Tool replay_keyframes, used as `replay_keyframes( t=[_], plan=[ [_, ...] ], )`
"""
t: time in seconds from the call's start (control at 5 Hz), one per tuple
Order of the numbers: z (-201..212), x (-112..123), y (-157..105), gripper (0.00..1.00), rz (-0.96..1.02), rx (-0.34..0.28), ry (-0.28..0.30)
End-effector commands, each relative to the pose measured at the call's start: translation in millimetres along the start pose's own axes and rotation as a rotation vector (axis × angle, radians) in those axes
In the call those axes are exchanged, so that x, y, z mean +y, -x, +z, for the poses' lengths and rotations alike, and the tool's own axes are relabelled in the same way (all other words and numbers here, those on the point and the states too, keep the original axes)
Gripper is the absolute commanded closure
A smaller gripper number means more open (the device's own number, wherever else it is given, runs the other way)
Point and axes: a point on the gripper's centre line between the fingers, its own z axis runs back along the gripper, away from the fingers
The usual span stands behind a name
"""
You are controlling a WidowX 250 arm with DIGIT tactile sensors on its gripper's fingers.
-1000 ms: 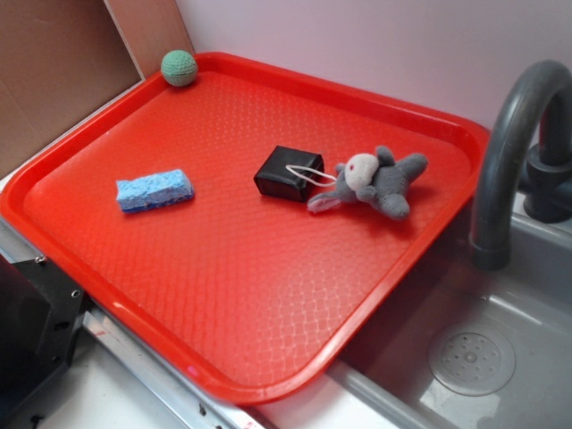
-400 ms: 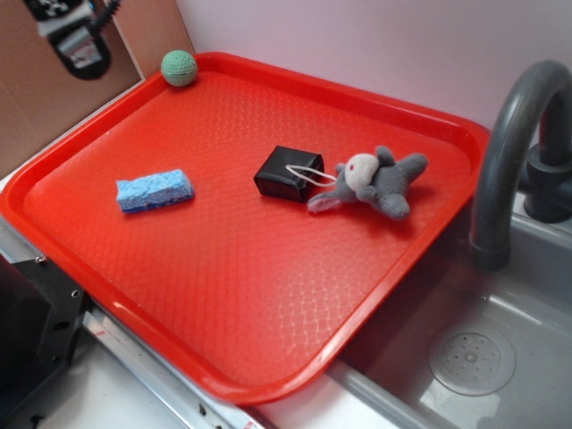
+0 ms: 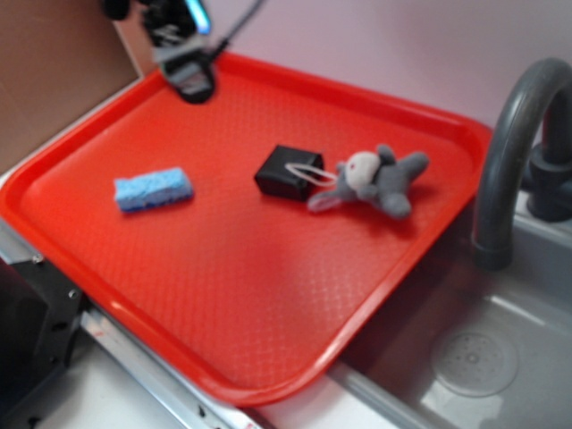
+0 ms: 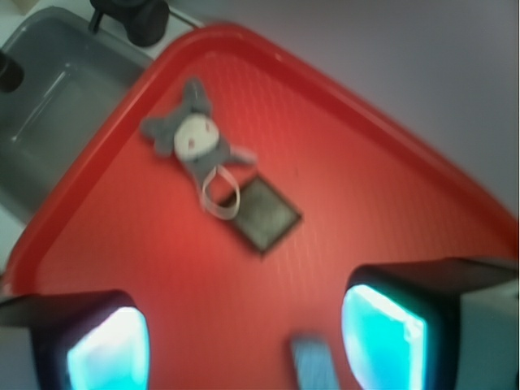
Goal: Grab the gray animal.
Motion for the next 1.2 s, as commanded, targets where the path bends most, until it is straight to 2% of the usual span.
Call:
replay_keyframes(
  t=[0.0, 0.2, 0.4, 0.8, 1.0],
  plan=[
    [-30.7, -8.9, -61.4, 0.0, -0.112, -0.007, -0.055],
    [-56.9, -12.5, -77.7, 0.0, -0.172, 0.045, -0.023],
    [-86.2, -17.5, -81.9, 0.0, -0.225, 0.085, 0.049],
    [-112.7, -29.0, -69.8, 0.0, -0.274, 0.126, 0.132],
    [-124.9, -25.2, -60.1, 0.0, -0.24, 0.174, 0.141]
  ],
)
